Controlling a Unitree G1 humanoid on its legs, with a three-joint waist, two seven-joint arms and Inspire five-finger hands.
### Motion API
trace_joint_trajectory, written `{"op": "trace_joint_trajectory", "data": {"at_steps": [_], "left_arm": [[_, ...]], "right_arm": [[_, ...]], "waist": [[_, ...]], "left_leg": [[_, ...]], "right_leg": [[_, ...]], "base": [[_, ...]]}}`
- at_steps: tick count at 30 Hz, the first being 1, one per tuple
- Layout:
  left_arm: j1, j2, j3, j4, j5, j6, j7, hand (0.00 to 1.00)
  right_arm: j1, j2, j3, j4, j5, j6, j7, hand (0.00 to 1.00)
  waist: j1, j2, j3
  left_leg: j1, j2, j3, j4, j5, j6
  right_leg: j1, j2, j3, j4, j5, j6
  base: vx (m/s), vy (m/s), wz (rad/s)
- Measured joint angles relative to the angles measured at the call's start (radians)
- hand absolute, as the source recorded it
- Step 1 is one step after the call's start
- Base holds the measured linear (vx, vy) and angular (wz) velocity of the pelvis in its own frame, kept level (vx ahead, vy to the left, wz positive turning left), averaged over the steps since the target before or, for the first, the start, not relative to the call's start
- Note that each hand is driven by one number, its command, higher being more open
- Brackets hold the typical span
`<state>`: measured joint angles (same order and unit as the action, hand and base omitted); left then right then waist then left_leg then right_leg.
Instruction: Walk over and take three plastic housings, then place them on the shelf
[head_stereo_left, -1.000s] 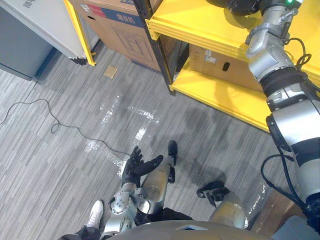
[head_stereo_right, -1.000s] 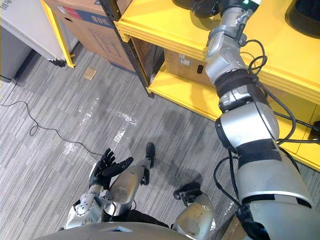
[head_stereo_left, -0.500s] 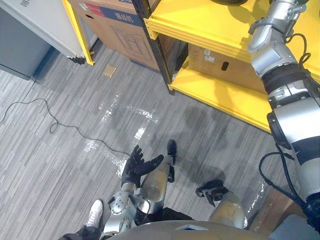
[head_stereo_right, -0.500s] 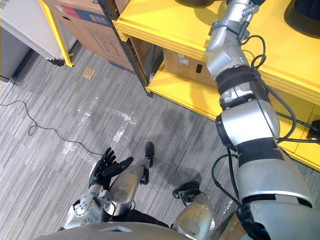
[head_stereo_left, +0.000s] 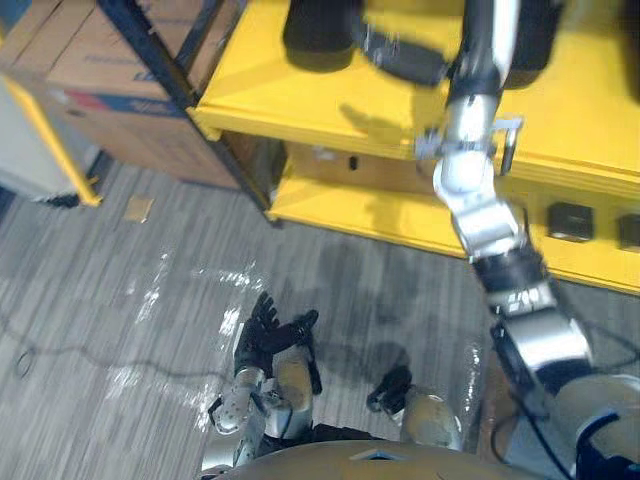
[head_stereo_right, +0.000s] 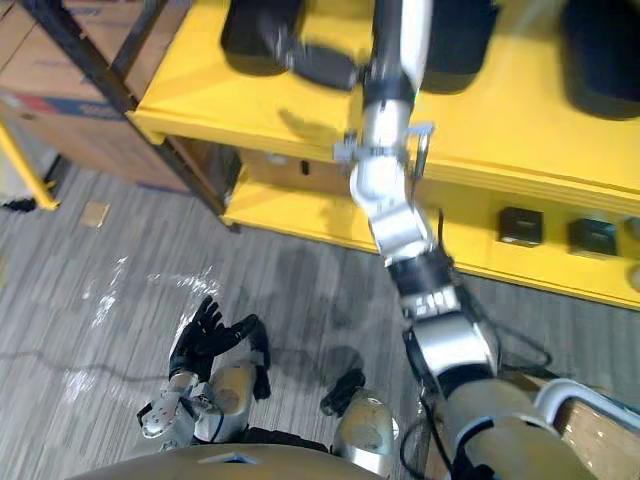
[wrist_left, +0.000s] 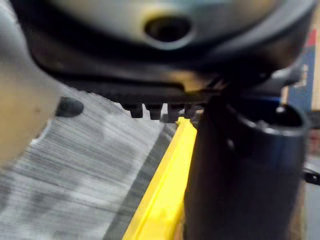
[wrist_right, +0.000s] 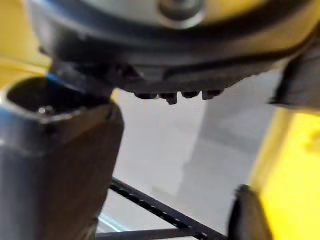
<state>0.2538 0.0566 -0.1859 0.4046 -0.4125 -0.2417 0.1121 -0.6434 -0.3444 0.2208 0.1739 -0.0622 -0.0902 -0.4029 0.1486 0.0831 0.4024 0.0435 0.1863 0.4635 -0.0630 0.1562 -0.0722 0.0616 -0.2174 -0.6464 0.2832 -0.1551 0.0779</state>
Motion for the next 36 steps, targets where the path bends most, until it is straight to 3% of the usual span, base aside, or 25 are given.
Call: {"op": "trace_joint_trajectory", "data": {"at_steps": [3, 6, 8, 12, 19, 26, 27, 32, 36], "left_arm": [[0.021, 0.001, 0.006, 0.000, 0.034, -0.001, 0.001, 1.00], [0.027, 0.001, 0.006, 0.000, 0.044, 0.000, 0.004, 1.00], [0.031, 0.002, 0.005, 0.001, 0.060, 0.001, 0.012, 1.00], [0.028, 0.012, -0.005, 0.022, 0.066, 0.003, 0.020, 1.00], [0.031, 0.038, -0.007, 0.066, 0.066, 0.010, 0.029, 1.00], [0.069, 0.047, -0.008, 0.066, 0.066, 0.036, 0.024, 1.00], [0.068, 0.047, -0.013, 0.066, 0.066, 0.050, 0.023, 1.00], [0.069, 0.047, -0.014, 0.065, 0.064, 0.066, 0.028, 1.00], [0.071, 0.045, -0.014, 0.065, 0.025, 0.080, 0.027, 1.00]], "right_arm": [[0.108, -0.011, -0.016, -0.039, -0.007, 0.025, 0.061, 1.00], [0.124, -0.019, -0.067, -0.064, -0.011, 0.031, 0.061, 1.00], [0.131, -0.042, -0.102, -0.083, -0.057, 0.077, 0.075, 1.00], [0.167, -0.090, -0.088, -0.081, -0.240, 0.152, 0.159, 1.00], [0.190, -0.117, -0.019, -0.057, -0.269, 0.166, 0.179, 1.00], [0.075, -0.148, 0.075, 0.143, -0.509, 0.189, 0.227, 1.00], [0.052, -0.174, 0.106, 0.193, -0.520, 0.213, 0.229, 1.00], [-0.014, -0.186, 0.112, 0.310, -0.520, 0.281, 0.227, 1.00], [-0.070, -0.201, 0.124, 0.355, -0.524, 0.281, 0.227, 1.00]], "waist": [[-0.046, -0.010, -0.053], [-0.063, -0.010, -0.067], [-0.073, -0.010, -0.091], [-0.072, -0.015, -0.130], [-0.069, -0.019, -0.155], [-0.059, -0.030, -0.182], [-0.041, -0.031, -0.184], [-0.014, -0.035, -0.186], [-0.009, -0.035, -0.186]], "left_leg": [[0.005, 0.001, 0.028, -0.014, -0.004, -0.004], [0.015, 0.002, 0.050, -0.014, -0.005, -0.003], [0.021, 0.003, 0.056, -0.013, -0.010, -0.005], [0.038, 0.005, 0.065, -0.012, -0.022, -0.009], [0.048, 0.002, 0.070, -0.013, -0.026, -0.007], [0.050, 0.000, 0.051, -0.019, -0.025, -0.005], [0.048, -0.001, 0.045, -0.020, -0.023, -0.004], [0.032, -0.004, 0.011, -0.020, -0.015, -0.001], [0.029, -0.005, -0.002, -0.020, -0.013, 0.000]], "right_leg": [[0.001, 0.021, 0.024, -0.052, 0.032, 0.007], [0.009, 0.031, 0.044, -0.084, 0.053, 0.012], [0.020, 0.038, 0.048, -0.108, 0.063, 0.015], [0.044, 0.048, 0.052, -0.136, 0.074, 0.016], [0.067, 0.057, 0.052, -0.177, 0.099, 0.018], [0.082, 0.057, 0.034, -0.185, 0.102, 0.018], [0.085, 0.057, 0.028, -0.185, 0.102, 0.018], [0.093, 0.056, -0.006, -0.185, 0.101, 0.015], [0.095, 0.054, -0.016, -0.180, 0.098, 0.012]], "base": [[0.09, 0.039, -0.30], [0.05, 0.036, -0.22], [0.02, 0.032, -0.08], [0.03, 0.023, -0.05], [-0.01, 0.022, -0.01], [-0.02, 0.017, 0.07], [-0.01, 0.000, 0.14], [0.00, -0.003, 0.19], [0.01, 0.002, 0.08]]}}
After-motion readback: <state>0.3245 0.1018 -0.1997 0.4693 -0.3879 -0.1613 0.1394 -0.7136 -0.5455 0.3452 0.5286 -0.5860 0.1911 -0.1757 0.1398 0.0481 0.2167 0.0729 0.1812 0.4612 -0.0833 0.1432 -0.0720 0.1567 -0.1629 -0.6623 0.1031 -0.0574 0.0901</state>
